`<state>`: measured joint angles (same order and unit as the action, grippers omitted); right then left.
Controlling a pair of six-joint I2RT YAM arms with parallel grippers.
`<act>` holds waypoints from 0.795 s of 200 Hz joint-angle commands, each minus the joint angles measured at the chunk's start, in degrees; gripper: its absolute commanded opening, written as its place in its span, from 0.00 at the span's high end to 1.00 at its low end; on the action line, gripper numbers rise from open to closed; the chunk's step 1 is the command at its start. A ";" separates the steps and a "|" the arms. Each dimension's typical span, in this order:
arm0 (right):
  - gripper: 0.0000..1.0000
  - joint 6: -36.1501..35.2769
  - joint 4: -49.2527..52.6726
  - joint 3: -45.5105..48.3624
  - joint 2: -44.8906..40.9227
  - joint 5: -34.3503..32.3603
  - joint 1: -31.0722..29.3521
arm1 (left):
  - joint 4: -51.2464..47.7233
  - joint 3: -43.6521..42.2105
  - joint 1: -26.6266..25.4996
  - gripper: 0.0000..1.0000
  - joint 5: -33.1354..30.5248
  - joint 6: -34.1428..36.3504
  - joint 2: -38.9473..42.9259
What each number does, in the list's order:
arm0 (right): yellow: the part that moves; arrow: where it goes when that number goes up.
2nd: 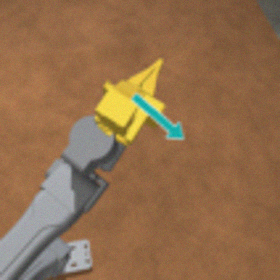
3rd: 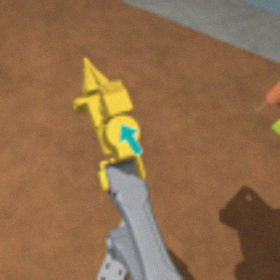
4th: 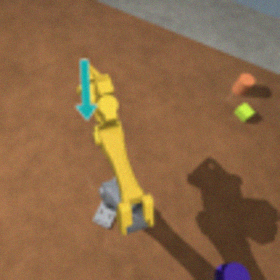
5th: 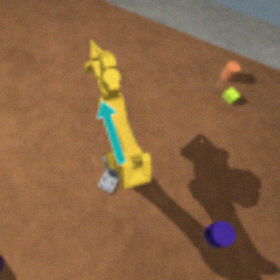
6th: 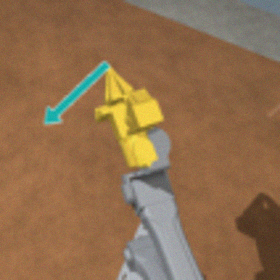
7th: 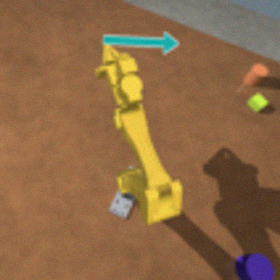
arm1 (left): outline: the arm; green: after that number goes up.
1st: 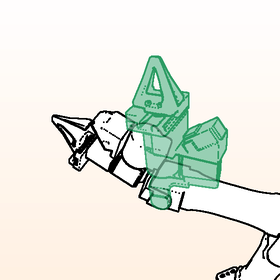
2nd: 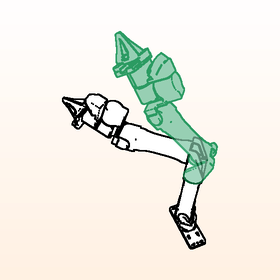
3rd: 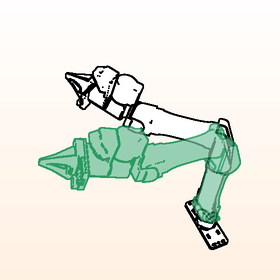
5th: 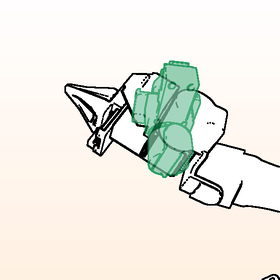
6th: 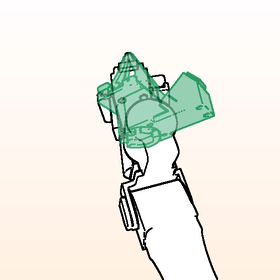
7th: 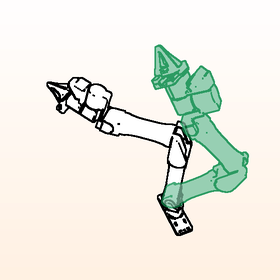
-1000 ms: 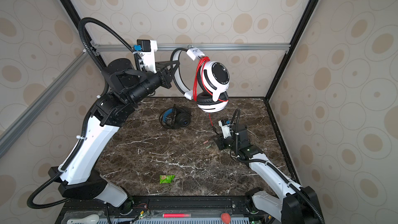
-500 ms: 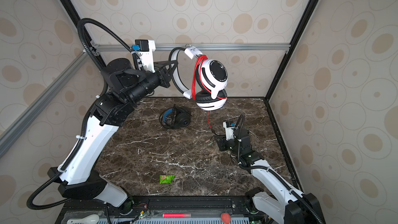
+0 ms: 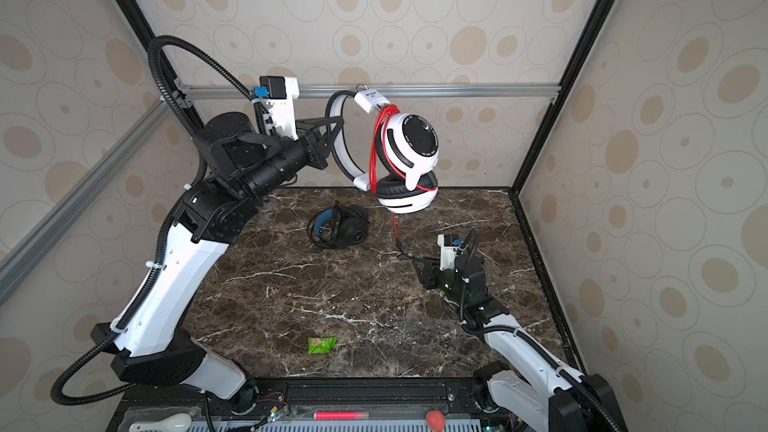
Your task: Wrap the headphones
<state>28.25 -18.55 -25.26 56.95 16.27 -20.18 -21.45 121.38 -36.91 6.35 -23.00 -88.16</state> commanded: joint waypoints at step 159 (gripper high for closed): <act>0.48 -5.15 8.86 -1.31 -5.73 7.92 0.16 | 6.59 3.70 1.86 1.00 2.40 -5.47 1.05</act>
<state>26.83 -16.69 -25.47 56.07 23.29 -20.16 -20.27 121.38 -35.48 7.53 -24.77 -88.16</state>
